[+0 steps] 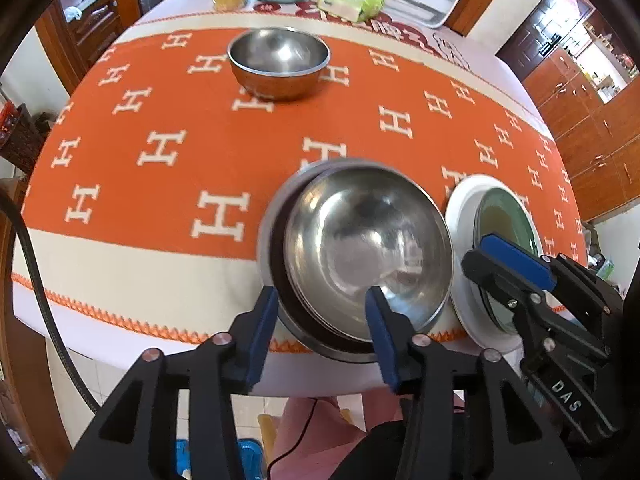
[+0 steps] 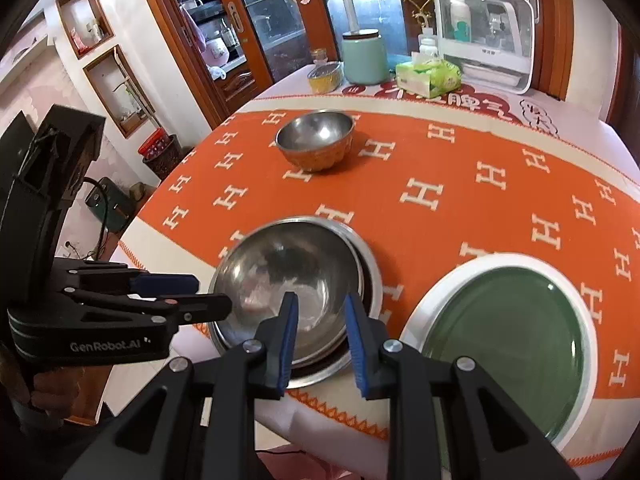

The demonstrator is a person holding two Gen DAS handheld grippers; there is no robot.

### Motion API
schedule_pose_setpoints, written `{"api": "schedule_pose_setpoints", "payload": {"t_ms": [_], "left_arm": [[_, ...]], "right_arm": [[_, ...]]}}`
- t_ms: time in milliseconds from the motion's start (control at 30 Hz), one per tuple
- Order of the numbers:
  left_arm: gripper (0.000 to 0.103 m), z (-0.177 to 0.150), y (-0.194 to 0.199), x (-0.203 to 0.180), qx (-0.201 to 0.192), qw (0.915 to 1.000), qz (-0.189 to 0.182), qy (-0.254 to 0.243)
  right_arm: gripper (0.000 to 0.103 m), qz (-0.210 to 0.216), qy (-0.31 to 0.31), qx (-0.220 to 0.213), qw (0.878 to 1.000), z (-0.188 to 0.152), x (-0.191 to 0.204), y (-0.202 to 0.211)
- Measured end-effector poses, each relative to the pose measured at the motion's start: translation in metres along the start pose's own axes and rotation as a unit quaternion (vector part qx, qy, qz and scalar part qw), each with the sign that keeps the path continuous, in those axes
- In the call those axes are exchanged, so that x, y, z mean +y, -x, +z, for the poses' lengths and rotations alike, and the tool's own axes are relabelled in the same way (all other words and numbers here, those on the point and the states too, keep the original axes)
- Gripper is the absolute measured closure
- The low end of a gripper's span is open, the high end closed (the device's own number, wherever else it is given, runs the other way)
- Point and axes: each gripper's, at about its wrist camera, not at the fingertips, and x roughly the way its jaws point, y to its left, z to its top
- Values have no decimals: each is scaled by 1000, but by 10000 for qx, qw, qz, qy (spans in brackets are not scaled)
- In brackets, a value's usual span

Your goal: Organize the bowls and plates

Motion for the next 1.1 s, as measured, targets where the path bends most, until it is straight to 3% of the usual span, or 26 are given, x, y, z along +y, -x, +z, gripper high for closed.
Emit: {"api": "schedule_pose_setpoints", "payload": {"t_ms": [167, 300, 633, 933, 1100], "left_arm": [[53, 12, 12, 9, -105, 9999, 71, -5], [45, 27, 18, 14, -110, 9999, 127, 23], [37, 83, 37, 32, -305, 9988, 383, 3], [25, 137, 48, 55, -581, 9965, 593, 41], [25, 163, 43, 65, -606, 9965, 576, 57]], "right_arm": [[78, -40, -123, -104, 9999, 17, -4, 4], [68, 15, -149, -196, 9997, 36, -6, 5], [63, 172, -123, -393, 9990, 88, 3, -9], [59, 70, -127, -488, 9987, 140, 5, -31], [52, -19, -134, -537, 9985, 162, 3, -45]]}}
